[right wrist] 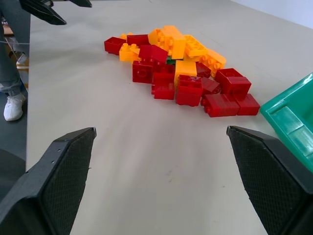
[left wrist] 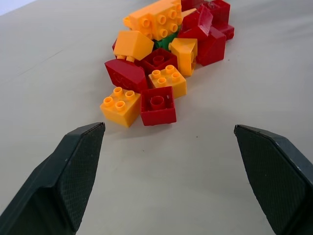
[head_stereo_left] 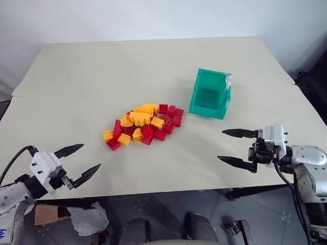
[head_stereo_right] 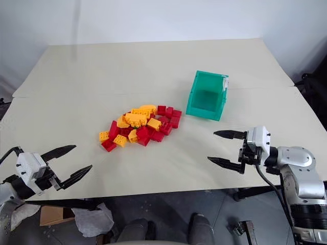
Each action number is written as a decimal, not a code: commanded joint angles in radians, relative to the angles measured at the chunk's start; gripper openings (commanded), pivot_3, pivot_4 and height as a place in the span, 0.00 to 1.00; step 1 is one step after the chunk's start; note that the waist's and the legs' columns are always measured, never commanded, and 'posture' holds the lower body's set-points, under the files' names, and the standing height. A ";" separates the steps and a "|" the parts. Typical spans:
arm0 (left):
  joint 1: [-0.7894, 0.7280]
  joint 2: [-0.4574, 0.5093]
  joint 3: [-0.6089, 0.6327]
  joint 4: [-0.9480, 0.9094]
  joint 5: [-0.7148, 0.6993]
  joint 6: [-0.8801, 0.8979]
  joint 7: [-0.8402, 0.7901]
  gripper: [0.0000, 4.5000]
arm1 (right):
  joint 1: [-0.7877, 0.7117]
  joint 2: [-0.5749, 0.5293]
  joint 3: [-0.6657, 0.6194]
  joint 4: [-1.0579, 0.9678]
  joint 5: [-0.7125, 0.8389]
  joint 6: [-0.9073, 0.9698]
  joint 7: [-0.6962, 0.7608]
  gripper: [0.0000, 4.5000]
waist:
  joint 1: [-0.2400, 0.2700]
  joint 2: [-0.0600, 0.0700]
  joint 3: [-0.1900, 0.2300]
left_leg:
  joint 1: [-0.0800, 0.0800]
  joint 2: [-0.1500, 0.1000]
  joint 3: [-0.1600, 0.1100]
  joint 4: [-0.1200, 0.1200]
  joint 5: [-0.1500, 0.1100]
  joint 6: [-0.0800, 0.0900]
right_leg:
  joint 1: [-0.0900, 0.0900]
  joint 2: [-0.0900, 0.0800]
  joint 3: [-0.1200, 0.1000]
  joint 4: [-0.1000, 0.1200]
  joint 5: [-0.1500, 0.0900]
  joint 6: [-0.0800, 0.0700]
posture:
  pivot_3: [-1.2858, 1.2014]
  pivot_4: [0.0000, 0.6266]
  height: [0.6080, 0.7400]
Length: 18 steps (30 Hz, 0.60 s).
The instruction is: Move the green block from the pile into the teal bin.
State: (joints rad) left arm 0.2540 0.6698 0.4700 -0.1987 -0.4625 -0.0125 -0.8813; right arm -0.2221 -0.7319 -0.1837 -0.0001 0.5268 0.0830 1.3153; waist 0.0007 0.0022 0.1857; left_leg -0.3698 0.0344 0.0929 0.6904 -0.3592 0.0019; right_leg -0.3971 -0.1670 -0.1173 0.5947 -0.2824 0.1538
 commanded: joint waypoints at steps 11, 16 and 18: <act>0.049 -0.068 0.091 0.000 -0.104 0.058 0.040 1.00 | -0.041 0.086 0.071 -0.145 0.070 0.080 -0.075 1.00 | -0.007 0.000 0.000 | 0.001 0.001 0.000 0.000 0.000 0.000 | 0.000 0.000 0.000 0.001 0.000 0.000 | 0.52 0.24 1.00; 0.092 -0.091 0.136 0.029 -0.111 0.052 0.038 1.00 | -0.077 0.130 0.107 -0.198 0.102 0.151 -0.120 0.91 | -0.002 0.000 0.000 | 0.000 0.001 0.000 0.001 0.000 0.000 | 0.000 0.000 0.000 0.001 0.000 0.000 | 0.52 0.24 1.00; 0.110 -0.096 0.146 0.027 -0.120 0.057 0.029 1.00 | -0.089 0.147 0.112 -0.212 0.120 0.183 -0.142 0.79 | 0.001 -0.001 0.000 | 0.000 0.001 0.000 0.001 0.000 0.000 | 0.000 0.000 0.000 0.001 0.000 0.000 | 0.52 0.24 1.00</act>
State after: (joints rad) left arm 0.3476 0.5794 0.5856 -0.1579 -0.5544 0.0543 -0.8441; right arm -0.3064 -0.5905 -0.0653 -0.1681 0.6125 0.2466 1.1902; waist 0.0013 0.0016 0.1853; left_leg -0.3701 0.0351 0.0924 0.6915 -0.3593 0.0021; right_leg -0.3973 -0.1670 -0.1174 0.5956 -0.2825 0.1537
